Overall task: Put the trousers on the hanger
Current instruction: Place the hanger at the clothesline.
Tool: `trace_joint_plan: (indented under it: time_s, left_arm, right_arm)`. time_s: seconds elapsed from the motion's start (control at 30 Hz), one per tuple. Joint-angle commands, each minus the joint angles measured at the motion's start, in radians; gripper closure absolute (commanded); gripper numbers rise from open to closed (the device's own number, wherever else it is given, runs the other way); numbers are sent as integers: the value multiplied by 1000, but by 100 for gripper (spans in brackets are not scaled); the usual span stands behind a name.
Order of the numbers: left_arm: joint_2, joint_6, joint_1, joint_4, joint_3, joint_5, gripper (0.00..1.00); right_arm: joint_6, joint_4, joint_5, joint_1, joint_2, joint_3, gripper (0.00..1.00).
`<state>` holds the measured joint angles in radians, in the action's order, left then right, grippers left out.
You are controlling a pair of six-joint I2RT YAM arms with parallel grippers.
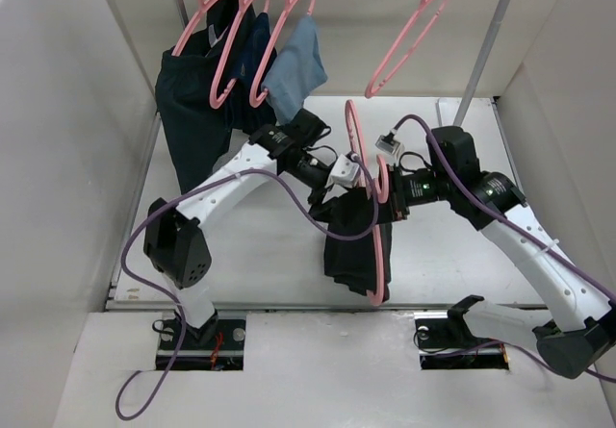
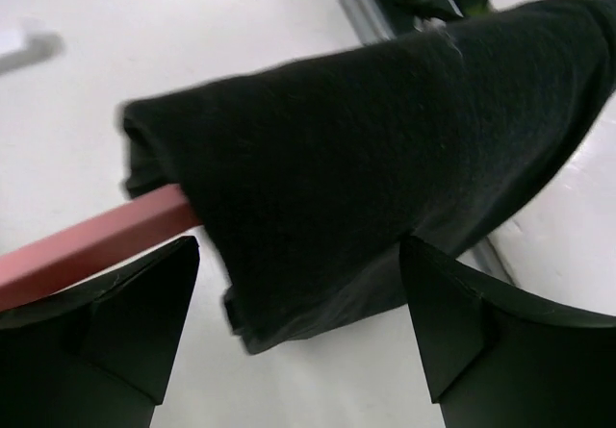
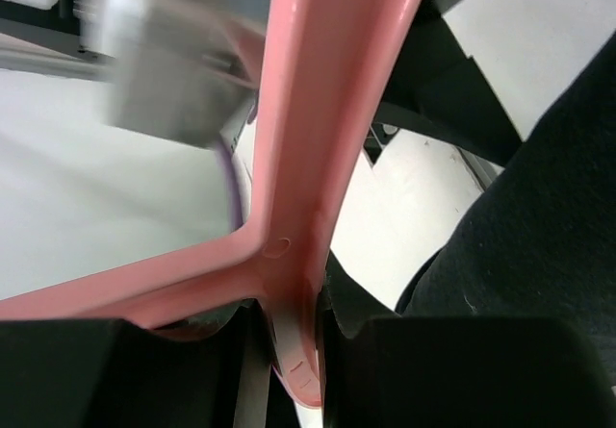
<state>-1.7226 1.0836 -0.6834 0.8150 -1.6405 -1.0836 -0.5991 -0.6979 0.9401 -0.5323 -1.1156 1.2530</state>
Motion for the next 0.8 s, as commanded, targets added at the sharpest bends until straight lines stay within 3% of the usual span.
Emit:
trace_joint_plan:
  time_s: [0.0,0.07,0.13,0.2,0.23,0.27,0.43,0.57,0.77]
  left_arm:
    - [-5,170,-8,222,-39,-93,17]
    - [4,109,-8,147,-27,-107,16]
    - [17,73,-8,104,-12,-139,27]
    - [43,-37,-18,15,11,-139,52]
    - [43,-51,-18,6,11,-139,85]
    - [52,-71,-18,-23,11,-139,100]
    - [75,-261,27,-104,11,-163,100]
    - [93,-491,119,-338,50,-176,100]
    - [67,-663,165,-537,30,-107,100]
  right_arm:
    - [2,144,63,-15,40,22,100]
    - [2,144,74,-15,40,22,100]
    - [2,133,74,-15,40,22,100]
    - [2,124,74,-6,40,22,100]
    - [2,124,74,-6,40,22,100]
    - [2,124,74,-6,40,22,100]
    - [2,106,74,14,62,-27,100]
    - [2,95,65,14,71,-55,100]
    - [2,84,65,25,80,-55,100]
